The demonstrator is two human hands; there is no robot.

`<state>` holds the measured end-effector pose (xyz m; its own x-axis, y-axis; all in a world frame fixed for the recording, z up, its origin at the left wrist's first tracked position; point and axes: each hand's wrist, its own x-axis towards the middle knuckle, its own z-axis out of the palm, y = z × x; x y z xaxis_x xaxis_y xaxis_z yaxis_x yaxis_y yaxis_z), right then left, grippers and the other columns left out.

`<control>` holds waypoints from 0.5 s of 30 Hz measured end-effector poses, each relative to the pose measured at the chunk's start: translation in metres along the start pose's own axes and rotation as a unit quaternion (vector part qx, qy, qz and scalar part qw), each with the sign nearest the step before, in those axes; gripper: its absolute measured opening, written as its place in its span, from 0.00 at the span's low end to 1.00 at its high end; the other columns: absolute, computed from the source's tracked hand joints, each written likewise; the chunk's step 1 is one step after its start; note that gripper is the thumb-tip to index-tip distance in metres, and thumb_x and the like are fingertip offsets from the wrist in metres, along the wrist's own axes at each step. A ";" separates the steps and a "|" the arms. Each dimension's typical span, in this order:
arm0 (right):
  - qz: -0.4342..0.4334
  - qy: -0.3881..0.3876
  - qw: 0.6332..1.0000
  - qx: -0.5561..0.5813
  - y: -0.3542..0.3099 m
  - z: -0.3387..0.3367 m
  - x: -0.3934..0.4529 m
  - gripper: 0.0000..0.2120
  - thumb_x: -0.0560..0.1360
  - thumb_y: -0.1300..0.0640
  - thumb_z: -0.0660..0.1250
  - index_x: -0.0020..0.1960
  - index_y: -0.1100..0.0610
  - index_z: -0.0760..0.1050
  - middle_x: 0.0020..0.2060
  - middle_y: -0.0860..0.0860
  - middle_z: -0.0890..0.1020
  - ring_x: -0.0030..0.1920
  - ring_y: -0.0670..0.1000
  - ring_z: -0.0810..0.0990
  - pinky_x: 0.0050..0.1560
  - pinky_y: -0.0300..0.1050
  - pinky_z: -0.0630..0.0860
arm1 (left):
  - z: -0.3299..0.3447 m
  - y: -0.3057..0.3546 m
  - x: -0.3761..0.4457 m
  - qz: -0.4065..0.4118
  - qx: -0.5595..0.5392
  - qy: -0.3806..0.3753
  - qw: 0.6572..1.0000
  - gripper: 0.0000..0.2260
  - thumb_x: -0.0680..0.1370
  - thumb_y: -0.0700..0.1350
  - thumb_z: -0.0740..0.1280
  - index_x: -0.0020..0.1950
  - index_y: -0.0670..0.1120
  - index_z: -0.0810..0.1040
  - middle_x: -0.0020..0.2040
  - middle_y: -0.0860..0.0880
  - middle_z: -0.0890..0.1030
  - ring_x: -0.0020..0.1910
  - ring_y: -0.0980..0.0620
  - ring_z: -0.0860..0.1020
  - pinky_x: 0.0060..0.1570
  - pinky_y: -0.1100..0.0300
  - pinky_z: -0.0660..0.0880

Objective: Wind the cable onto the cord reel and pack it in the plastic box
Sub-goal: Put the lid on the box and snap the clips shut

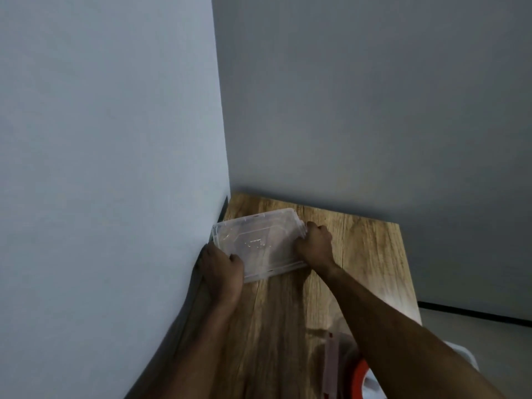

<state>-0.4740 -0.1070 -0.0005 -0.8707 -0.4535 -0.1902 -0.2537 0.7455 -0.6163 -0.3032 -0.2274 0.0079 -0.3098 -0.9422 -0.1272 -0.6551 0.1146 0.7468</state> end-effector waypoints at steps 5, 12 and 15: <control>-0.013 0.021 0.999 0.031 0.003 -0.007 -0.007 0.11 0.77 0.59 0.65 0.58 0.61 0.78 0.54 0.61 0.79 0.59 0.61 0.72 0.49 0.45 0.66 | -0.007 0.005 -0.006 -0.002 -0.010 0.003 1.000 0.22 0.74 0.38 0.72 0.67 0.36 0.75 0.62 0.38 0.80 0.62 0.38 0.79 0.59 0.44 0.81; -0.022 0.075 0.996 0.045 0.002 -0.047 -0.039 0.13 0.80 0.57 0.66 0.61 0.64 0.78 0.56 0.60 0.79 0.57 0.58 0.76 0.50 0.43 0.68 | -0.034 0.037 -0.032 0.046 -0.036 0.011 0.998 0.18 0.78 0.38 0.71 0.68 0.38 0.76 0.61 0.40 0.82 0.58 0.39 0.83 0.54 0.44 0.82; -0.017 0.099 0.993 0.057 0.012 -0.070 -0.058 0.10 0.78 0.58 0.66 0.54 0.63 0.79 0.51 0.60 0.81 0.51 0.59 0.79 0.45 0.43 0.68 | -0.047 0.051 -0.053 0.062 -0.048 0.006 0.997 0.16 0.79 0.37 0.69 0.66 0.37 0.78 0.60 0.39 0.83 0.56 0.39 0.83 0.53 0.45 0.83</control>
<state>-0.4557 -0.0380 0.0567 -0.9313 -0.3637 -0.0201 -0.2448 0.6659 -0.7047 -0.2879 -0.1861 0.0832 -0.3754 -0.9266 -0.0233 -0.5434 0.1996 0.8154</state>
